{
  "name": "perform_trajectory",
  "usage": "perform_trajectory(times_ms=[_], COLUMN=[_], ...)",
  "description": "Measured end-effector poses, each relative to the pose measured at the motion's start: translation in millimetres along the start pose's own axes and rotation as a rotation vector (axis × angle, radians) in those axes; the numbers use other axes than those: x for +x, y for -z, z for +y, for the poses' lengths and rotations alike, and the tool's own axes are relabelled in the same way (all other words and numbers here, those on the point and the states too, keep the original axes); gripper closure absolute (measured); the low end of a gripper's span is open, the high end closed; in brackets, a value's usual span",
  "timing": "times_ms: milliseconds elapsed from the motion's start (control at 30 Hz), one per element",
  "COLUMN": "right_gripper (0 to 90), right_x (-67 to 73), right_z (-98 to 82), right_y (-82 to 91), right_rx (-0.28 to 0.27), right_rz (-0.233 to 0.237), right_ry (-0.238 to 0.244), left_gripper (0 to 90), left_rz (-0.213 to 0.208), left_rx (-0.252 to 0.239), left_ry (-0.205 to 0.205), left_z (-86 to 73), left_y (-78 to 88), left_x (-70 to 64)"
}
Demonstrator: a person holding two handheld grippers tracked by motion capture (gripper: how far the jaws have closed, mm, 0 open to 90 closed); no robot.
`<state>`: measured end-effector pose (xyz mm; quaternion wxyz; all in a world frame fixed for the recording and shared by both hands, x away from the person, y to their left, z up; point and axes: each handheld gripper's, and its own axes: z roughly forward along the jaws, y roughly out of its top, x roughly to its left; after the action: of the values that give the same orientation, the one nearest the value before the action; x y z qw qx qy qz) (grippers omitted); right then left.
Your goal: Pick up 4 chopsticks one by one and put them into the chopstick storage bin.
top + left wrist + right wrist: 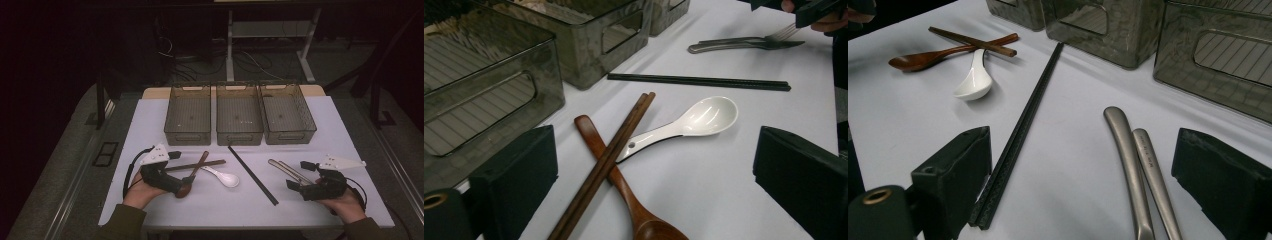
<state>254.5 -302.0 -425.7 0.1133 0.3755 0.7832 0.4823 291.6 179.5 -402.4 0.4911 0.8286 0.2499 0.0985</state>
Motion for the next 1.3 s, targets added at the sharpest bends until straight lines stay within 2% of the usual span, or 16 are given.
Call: perform_trajectory(times_ms=[300, 567, 600, 733, 800, 833, 933, 967, 1033, 1067, 1300], right_gripper=[8.9, 8.9, 8.9, 8.9, 8.9, 8.9, 8.9, 8.9, 8.9, 8.9, 8.9], right_x=[-0.2, -1.0, -1.3, -0.8, -0.7, -0.6, -0.8, -0.7, -0.6, -0.6, -0.5], right_z=[0.0, 0.0, 0.1, 0.1, 0.0, 0.0, -0.1, -0.1, -0.1, -0.1, -0.4], right_y=[0.1, -0.2, -0.2, 0.0, 0.0, 0.1, 0.1, 0.1, 0.2, 0.2, 0.4], right_rx=[-0.003, 0.0, -0.003, 0.0, 0.001, 0.0, 0.003, 0.003, 0.003, 0.003, 0.005], right_rz=[-0.004, -0.006, -0.006, -0.005, -0.006, -0.005, -0.004, -0.003, -0.002, -0.001, 0.003], right_ry=[-0.001, -0.005, -0.001, -0.005, -0.004, -0.005, -0.004, -0.004, -0.005, -0.005, -0.001], left_gripper=[13.7, 20.1, 25.9, 32.5, 35.1, 40.8, 45.9, 51.9, 54.9, 59.6, 68.5], left_rz=[0.01, 0.02, 0.012, 0.004, -0.003, -0.005, -0.012, -0.011, -0.01, -0.008, -0.004], left_rx=[-0.004, 0.019, 0.022, 0.032, 0.046, 0.049, 0.067, 0.074, 0.09, 0.096, 0.144], left_ry=[0.01, 0.021, 0.019, 0.028, 0.016, 0.012, 0.001, 0.002, -0.003, -0.005, -0.01], left_z=[1.0, 0.2, 0.2, -0.2, 0.5, 0.8, 0.5, 0.0, -1.0, -1.3, -7.1], left_y=[-1.3, -6.1, -6.8, -11.0, -12.8, -14.0, -16.6, -17.4, -17.8, -17.7, -19.0], left_x=[13.3, 30.0, 31.9, 37.1, 39.2, 39.7, 40.8, 40.5, 40.8, 41.1, 44.5])
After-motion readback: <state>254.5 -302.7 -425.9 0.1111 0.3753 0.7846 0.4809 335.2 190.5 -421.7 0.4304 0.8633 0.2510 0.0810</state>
